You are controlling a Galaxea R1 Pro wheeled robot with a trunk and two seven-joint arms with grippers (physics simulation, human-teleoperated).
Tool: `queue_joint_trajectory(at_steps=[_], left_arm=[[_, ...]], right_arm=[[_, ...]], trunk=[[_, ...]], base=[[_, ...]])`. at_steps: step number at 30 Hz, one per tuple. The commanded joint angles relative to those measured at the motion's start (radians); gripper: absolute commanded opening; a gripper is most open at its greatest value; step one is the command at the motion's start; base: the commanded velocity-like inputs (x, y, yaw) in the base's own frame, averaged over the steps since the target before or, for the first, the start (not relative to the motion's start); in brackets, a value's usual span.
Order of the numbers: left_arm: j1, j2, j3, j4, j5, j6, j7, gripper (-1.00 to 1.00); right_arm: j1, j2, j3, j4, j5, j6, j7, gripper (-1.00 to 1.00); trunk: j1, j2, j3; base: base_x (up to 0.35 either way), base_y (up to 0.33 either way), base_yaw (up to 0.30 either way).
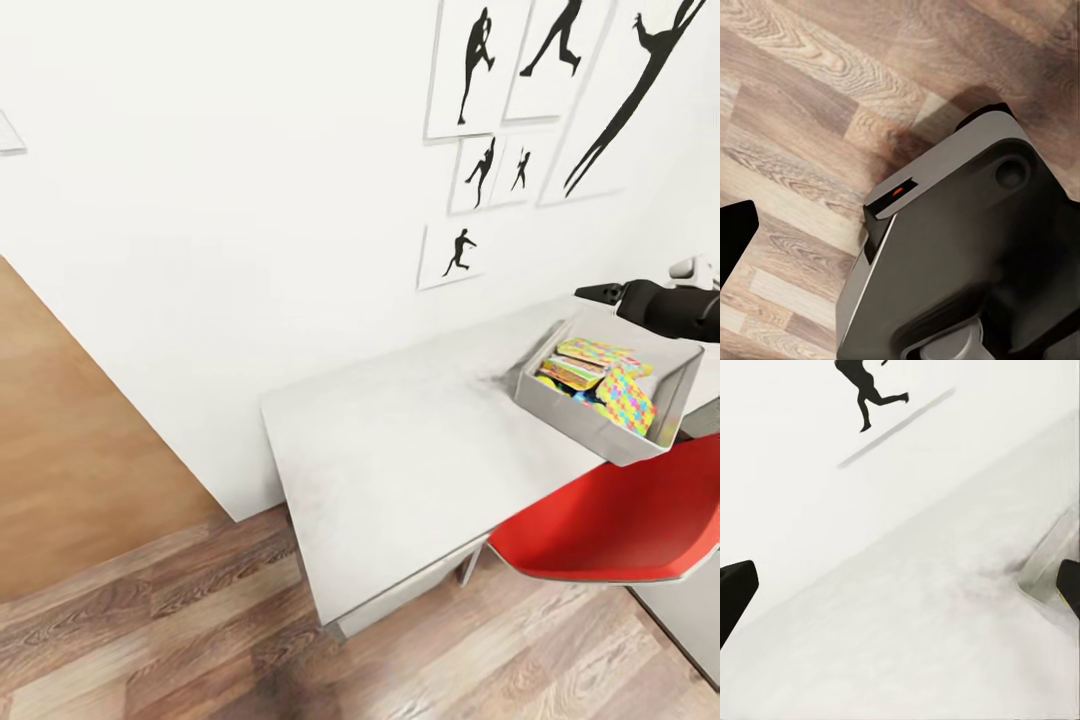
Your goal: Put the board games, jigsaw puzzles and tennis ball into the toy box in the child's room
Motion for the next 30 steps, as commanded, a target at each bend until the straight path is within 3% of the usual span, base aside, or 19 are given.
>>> queue_joint_trajectory(at_steps=[1, 11, 30], left_arm=[[-0.002, 0.0, 0.008, -0.002, -0.006, 0.005, -0.009, 1.0], [-0.004, 0.0, 0.007, -0.002, -0.006, 0.005, -0.007, 1.0], [-0.006, 0.001, 0.007, -0.002, -0.005, 0.005, -0.005, 1.0]], right_arm=[[0.001, -0.003, -0.004, -0.001, -0.01, 0.002, -0.011, 1.0], [0.008, -0.01, -0.016, -0.001, -0.011, 0.002, -0.011, 1.0], [0.01, -0.016, -0.021, -0.001, -0.008, 0.002, -0.011, 1.0]], trunk=[[0.001, -0.002, 0.0], [0.001, -0.002, 0.016], [0.001, -0.002, 0.047]], base=[[-0.017, 0.003, -0.076], [-0.124, 0.03, -0.083], [-0.272, 0.132, -0.094]])
